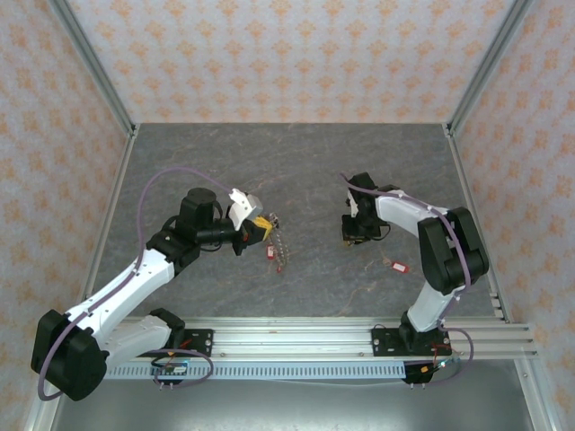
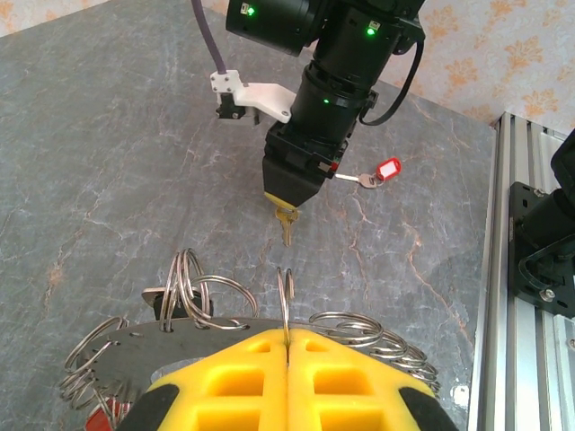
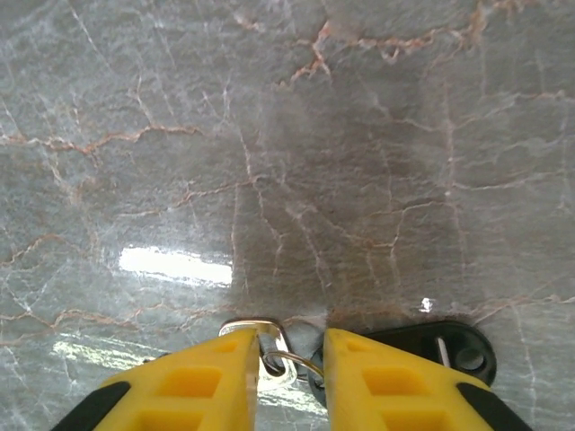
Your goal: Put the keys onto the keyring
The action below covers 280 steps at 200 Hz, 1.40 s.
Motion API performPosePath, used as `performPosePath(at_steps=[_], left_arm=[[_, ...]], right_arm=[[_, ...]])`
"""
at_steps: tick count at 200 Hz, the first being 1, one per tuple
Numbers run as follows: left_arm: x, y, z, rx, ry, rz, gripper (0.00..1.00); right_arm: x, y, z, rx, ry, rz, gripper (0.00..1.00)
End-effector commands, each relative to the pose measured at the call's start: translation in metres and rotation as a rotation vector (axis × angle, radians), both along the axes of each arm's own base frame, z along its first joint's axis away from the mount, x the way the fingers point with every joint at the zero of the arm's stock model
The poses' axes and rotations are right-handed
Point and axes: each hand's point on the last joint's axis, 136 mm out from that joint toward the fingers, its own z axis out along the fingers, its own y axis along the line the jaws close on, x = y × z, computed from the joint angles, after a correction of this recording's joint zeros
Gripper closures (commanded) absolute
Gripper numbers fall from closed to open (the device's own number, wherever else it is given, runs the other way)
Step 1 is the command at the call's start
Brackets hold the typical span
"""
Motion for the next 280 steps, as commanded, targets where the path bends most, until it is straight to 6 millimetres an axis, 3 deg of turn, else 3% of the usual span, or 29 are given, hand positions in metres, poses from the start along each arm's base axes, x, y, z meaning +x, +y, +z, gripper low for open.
performPosePath(at_steps=[1,95,142,158,175,213,280], left_arm=[[0.004,-0.001,0.023,-0.018,-0.072,-0.015,1.00],[0.005,-0.004,0.025,-0.019,-0.056,-0.033,1.00],[0.004,-0.004,0.025,-0.019,-0.054,-0.036,1.00],[0.004,-0.004,0.025,-0.022,-0.052,-0.037,1.00],[0.004,-0.005,0.025,-0.023,-0.053,-0.039,1.00],[0.002,-0.006,0.023,-0.020,-0.043,-0.051,1.00],[0.002,-0.006,0.020,-0.014,-0.040,-0.055,1.00]], right_arm=[[-0.016,-0.001,0.006,0.013,0.040,0.010,0.76],[-0.024,-0.004,0.007,0.012,0.052,0.020,0.84],[-0.010,-0.010,0.016,-0.031,-0.016,0.007,0.75],[-0.006,-0.012,0.015,-0.048,-0.024,0.012,0.68],[-0.004,-0.010,0.010,-0.046,-0.009,0.029,0.67],[-0.008,0.003,0.006,0.022,0.024,0.062,0.71],[-0.021,0.002,0.002,0.027,0.064,0.083,0.79]])
